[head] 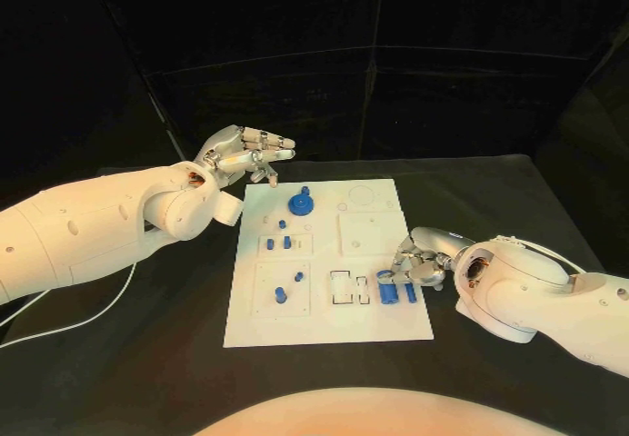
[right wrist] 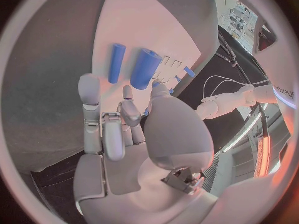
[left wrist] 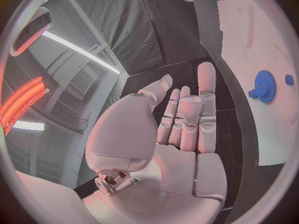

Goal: Assemble the parts on the task board

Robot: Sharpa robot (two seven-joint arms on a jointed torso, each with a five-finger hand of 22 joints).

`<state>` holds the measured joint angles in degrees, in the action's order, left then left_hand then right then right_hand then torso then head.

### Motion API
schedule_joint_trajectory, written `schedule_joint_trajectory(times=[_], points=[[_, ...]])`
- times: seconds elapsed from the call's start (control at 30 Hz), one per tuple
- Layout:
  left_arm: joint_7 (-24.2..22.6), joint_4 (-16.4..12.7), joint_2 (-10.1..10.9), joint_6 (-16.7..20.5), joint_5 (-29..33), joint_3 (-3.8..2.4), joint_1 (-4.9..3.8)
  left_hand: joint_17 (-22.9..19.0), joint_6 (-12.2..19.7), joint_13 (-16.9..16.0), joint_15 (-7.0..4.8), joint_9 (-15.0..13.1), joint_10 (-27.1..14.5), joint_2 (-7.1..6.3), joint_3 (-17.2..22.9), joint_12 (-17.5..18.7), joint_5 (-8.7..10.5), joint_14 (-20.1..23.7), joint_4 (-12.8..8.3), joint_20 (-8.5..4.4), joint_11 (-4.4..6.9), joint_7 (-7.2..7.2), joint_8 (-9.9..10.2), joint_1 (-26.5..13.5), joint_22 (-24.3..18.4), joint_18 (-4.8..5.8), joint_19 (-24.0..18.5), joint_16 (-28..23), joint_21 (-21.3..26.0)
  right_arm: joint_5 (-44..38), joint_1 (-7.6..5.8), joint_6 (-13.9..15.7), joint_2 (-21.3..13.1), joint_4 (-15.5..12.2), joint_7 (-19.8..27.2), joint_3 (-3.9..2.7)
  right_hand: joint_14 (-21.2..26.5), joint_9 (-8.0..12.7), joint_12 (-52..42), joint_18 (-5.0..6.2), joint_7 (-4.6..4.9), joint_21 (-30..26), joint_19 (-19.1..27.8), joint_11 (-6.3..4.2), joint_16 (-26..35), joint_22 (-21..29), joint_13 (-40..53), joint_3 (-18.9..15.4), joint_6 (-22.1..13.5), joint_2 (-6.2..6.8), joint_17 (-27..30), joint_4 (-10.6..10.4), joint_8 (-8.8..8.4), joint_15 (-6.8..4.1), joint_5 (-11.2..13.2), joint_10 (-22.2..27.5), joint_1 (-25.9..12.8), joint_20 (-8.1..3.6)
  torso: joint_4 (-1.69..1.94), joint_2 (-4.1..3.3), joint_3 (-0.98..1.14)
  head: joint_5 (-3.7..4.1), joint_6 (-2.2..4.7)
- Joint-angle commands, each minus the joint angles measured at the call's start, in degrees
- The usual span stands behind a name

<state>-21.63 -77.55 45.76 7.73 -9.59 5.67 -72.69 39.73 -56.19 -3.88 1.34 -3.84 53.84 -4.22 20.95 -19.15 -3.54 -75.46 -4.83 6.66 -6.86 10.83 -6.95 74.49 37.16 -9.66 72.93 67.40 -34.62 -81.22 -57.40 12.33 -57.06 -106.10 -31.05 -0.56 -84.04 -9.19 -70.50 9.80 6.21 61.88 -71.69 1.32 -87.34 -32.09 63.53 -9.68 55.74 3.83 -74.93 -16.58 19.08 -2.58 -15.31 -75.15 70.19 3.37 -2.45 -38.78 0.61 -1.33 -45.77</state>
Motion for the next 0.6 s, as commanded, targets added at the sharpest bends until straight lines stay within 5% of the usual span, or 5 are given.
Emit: schedule_joint_trajectory(times=[0.03,0.27,0.6], points=[[-0.15,-0.08,-0.05,-0.64,0.21,-0.03,-0.07,0.04,0.52,-0.06,0.26,-0.02,-0.34,0.60,-0.23,-0.17,0.24,0.30,-0.03,0.34,-0.11,-0.06,-0.39,-0.02,-0.05,-0.75,0.13,0.37,0.25,-0.85,0.32,-2.51,0.40,0.26,-0.54,0.01,-4.75,-0.10,-0.41,-0.73,-0.39,0.31,-0.20,-0.02,-0.31,-0.13,0.12,-0.37,0.20,0.20,-9.04,-0.12,0.41,-0.16,0.09,-0.57,-0.55,-0.04,0.03,-0.01,-0.05,-0.09,-0.30],[0.11,-0.10,0.00,-0.86,0.21,-0.03,-0.07,0.17,0.54,-0.07,0.27,-0.02,-0.38,0.61,-0.26,-0.21,0.24,0.26,-0.01,0.35,-0.12,-0.06,-0.41,-0.03,-0.06,-0.75,0.13,0.44,0.25,-2.12,0.64,-5.42,1.08,0.84,-1.10,0.02,-4.71,-0.39,-0.41,-0.75,-0.48,0.34,-0.19,-0.10,-0.25,-0.23,0.25,-0.57,0.16,-0.12,-8.91,-0.13,0.85,-0.24,0.71,-0.56,-0.80,-0.12,0.10,-0.01,0.04,-0.93,-0.63],[0.30,-0.17,0.10,-1.07,0.21,-0.03,-0.07,0.27,0.55,-0.07,0.27,-0.02,-0.40,0.61,-0.28,-0.22,0.24,0.22,-0.01,0.35,-0.12,-0.06,-0.41,-0.02,-0.06,-0.75,0.14,0.50,0.25,-3.73,0.75,-6.52,2.23,1.43,-1.33,0.02,-4.67,-0.60,-0.43,-0.73,-0.53,0.23,-0.07,-0.15,-0.16,-0.07,0.38,-0.66,0.09,-0.13,-8.70,0.04,1.15,-0.28,0.99,-0.56,-0.51,-0.16,0.05,0.03,0.01,-1.04,-0.79]])
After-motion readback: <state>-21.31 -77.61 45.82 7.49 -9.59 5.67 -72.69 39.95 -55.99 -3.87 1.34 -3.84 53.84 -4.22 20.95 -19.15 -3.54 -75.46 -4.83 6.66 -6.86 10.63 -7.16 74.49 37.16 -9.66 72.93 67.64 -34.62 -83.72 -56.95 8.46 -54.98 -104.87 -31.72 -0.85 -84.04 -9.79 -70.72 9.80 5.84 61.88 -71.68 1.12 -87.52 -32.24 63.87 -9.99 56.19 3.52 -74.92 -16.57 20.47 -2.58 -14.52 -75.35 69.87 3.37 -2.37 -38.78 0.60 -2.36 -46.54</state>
